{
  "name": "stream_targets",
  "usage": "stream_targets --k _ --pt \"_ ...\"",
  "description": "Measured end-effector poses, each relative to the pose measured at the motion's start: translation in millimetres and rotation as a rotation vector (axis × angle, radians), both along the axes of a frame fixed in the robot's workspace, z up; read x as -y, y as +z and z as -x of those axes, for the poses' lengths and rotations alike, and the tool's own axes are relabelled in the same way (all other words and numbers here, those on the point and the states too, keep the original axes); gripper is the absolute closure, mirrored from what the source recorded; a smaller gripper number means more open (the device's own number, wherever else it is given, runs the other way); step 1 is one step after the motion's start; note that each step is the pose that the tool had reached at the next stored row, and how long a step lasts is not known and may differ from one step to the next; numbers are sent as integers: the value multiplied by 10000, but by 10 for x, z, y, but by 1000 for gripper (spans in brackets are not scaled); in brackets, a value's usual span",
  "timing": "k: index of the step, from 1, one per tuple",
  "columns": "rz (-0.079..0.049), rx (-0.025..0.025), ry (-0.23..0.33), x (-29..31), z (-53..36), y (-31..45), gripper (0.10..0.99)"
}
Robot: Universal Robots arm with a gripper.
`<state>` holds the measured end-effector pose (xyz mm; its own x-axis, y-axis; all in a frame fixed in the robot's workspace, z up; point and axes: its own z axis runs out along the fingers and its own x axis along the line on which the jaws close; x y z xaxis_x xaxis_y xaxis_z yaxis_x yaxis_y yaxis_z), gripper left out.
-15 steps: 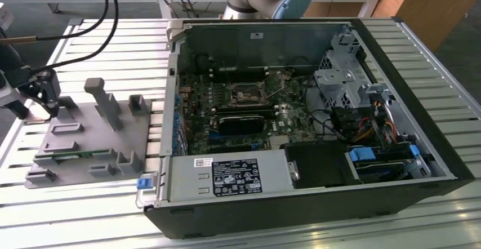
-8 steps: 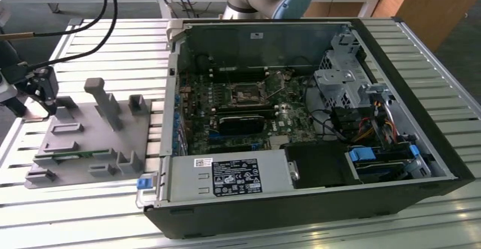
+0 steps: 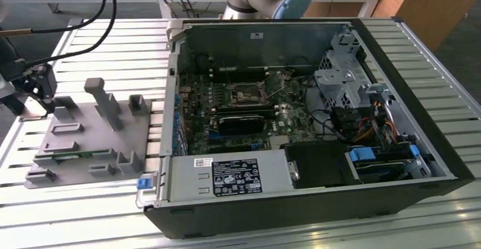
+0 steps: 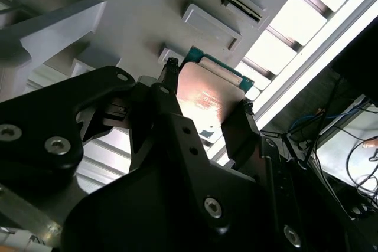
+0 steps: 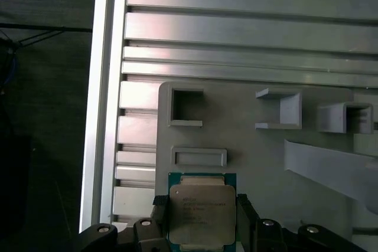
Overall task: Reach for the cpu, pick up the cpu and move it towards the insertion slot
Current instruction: 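Pick up the cpu and move it towards the insertion slot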
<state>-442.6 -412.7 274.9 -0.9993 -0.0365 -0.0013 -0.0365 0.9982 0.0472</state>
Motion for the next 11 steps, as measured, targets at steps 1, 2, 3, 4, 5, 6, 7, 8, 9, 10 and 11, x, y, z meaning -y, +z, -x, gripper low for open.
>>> stream_targets --k 1,2,3,4,5,6,7,8,9,10,11 --pt "2 -1 -1 0 0 6 541" --pt "5 -4 0 0 0 14 541" --pt "6 -3 0 0 0 20 541" --pt "7 -3 0 0 0 29 541" --pt "9 -3 -1 0 0 39 541" --pt "16 -2 -1 0 0 51 541" --pt "26 -3 -1 -1 0 65 541" --pt "34 -3 -1 -1 0 80 541" --pt "39 -2 0 -1 0 95 541" --pt "43 -3 0 0 0 110 541" --pt "44 -3 0 0 0 127 541"
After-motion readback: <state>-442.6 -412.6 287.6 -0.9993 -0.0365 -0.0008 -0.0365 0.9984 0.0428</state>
